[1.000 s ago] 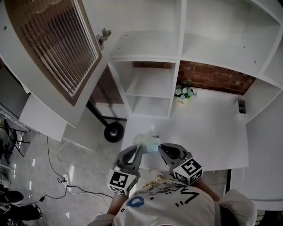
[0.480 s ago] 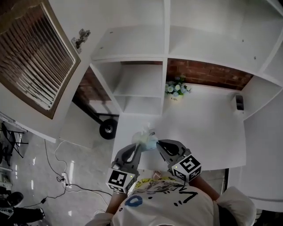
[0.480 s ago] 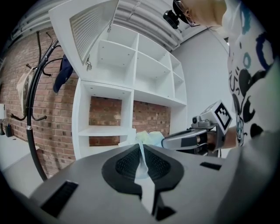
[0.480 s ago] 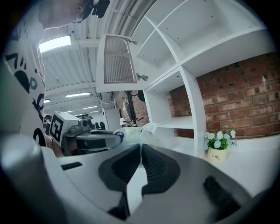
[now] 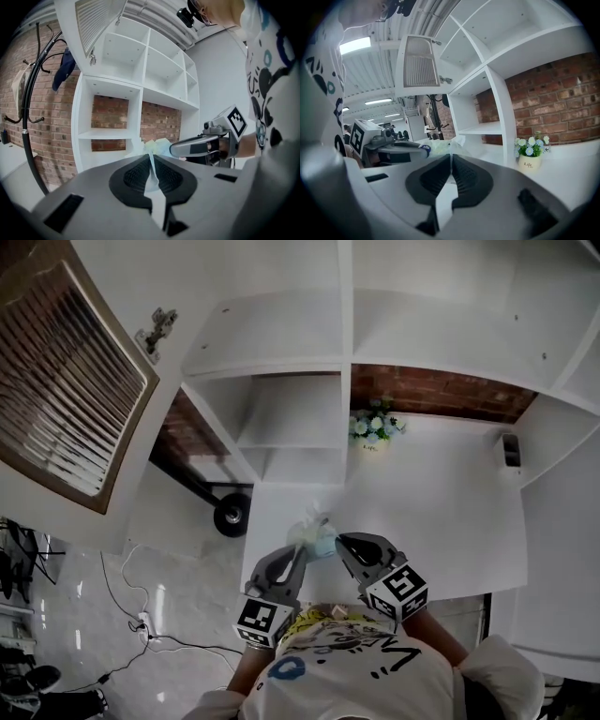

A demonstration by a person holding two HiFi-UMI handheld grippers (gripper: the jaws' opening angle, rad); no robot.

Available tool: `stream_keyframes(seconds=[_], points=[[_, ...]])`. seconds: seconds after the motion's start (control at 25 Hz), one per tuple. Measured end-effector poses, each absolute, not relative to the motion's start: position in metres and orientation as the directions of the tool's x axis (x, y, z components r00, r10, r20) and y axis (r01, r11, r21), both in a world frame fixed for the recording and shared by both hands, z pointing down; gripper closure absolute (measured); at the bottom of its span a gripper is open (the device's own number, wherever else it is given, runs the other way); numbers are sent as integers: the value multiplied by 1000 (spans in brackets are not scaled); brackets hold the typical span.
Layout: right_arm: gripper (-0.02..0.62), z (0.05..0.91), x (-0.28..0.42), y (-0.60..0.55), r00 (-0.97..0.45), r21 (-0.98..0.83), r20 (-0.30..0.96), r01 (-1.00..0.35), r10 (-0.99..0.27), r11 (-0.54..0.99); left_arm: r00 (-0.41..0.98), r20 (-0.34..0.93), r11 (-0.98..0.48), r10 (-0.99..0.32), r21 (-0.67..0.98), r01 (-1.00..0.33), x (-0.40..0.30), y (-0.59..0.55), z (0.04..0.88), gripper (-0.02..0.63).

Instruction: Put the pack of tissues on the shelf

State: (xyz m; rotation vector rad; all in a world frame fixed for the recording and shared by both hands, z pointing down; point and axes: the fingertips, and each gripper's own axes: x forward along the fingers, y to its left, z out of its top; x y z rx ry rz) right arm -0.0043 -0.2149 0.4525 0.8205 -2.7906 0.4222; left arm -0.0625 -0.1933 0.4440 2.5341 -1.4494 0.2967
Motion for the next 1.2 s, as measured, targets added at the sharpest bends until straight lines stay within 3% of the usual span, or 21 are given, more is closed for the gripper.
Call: stream_keyframes(seconds=[1.2], points=[[565,512,-64,-321,-667,-179,447,-719,-595,672,643,305,-625,-702,169,-762,-129,-318,504,580]])
